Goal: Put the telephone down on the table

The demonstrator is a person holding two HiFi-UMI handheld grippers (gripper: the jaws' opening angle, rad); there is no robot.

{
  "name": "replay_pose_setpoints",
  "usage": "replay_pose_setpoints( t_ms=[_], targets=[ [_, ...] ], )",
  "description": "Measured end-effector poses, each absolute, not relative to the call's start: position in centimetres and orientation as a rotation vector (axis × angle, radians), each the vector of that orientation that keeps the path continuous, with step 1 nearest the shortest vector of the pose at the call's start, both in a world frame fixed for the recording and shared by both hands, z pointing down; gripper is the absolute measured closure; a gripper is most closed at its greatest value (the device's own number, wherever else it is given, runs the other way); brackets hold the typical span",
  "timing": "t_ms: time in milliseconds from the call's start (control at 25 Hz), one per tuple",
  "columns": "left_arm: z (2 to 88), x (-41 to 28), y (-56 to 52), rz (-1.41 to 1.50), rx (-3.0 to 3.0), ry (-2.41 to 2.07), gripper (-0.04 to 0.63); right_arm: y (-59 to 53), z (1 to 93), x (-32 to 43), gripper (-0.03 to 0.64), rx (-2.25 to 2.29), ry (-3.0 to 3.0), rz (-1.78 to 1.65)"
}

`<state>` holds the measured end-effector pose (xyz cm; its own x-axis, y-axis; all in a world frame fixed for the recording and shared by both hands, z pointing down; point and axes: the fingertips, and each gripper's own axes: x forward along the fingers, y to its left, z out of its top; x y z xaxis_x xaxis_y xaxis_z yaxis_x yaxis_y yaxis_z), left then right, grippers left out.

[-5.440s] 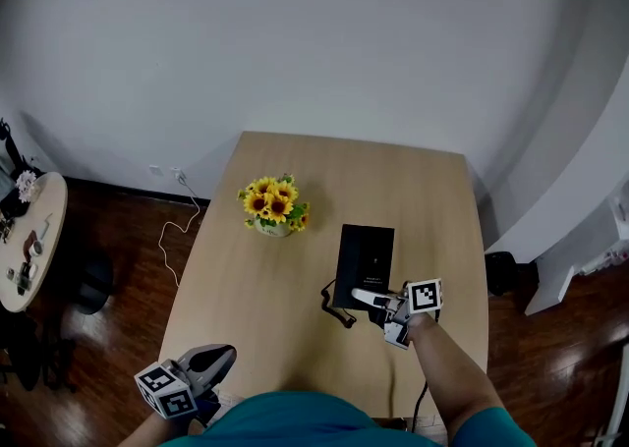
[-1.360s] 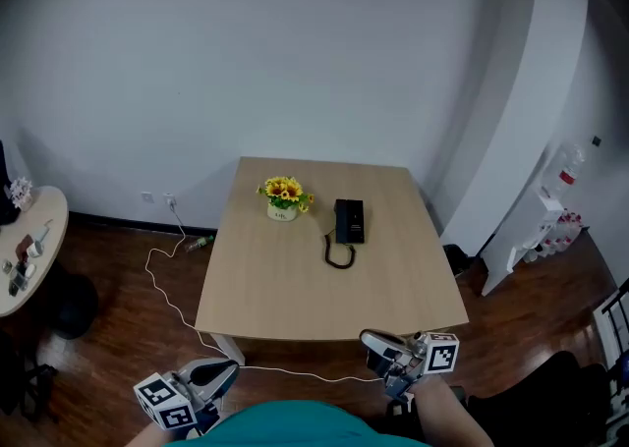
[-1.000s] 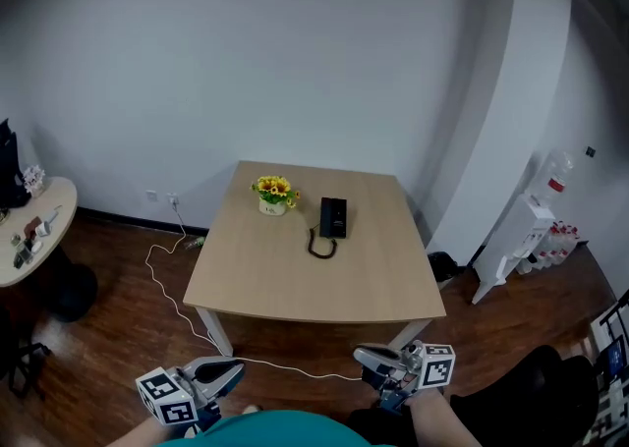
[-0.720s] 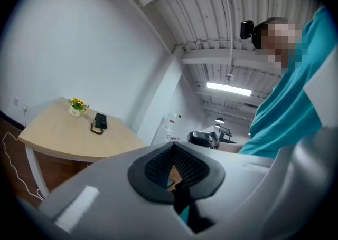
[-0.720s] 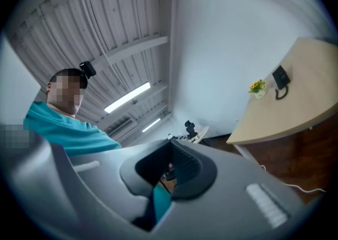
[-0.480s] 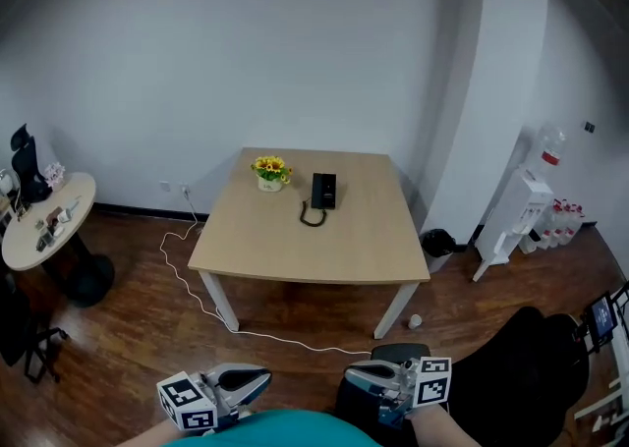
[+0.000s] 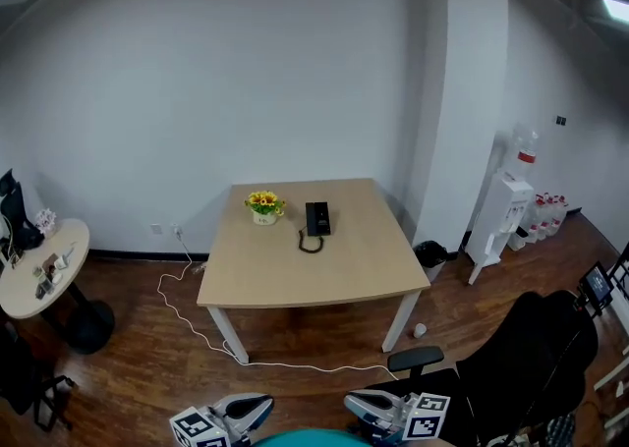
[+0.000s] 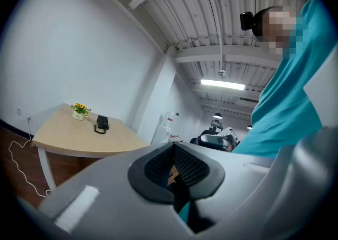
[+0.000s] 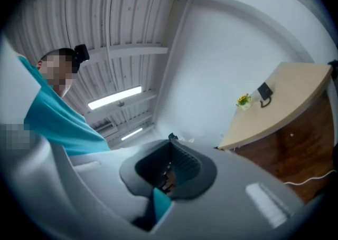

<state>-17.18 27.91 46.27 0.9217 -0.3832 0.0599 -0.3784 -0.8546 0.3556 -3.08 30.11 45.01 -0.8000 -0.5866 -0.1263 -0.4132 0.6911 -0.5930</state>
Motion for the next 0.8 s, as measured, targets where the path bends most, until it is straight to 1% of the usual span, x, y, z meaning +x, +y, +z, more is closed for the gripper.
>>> replay_pose_setpoints(
  t_ms=[120, 240, 800],
  targets=[
    [46.5, -19.3, 27.2, -0.077, 2.663, -0.575, 0.591, 29.8, 45.0, -4.8, 0.617, -0.8, 2.636, -0.792],
    [46.9, -20.2, 26.8, -0.066, 2.659, -0.561, 0.591, 29.9, 44.7, -6.8, 0.617, -0.767, 2.667, -0.787],
    [46.2, -21.4, 26.2, -0.064, 2.683, -0.603, 0.591, 29.2, 44.0, -8.1, 0.617, -0.71, 2.703, -0.754]
  ],
)
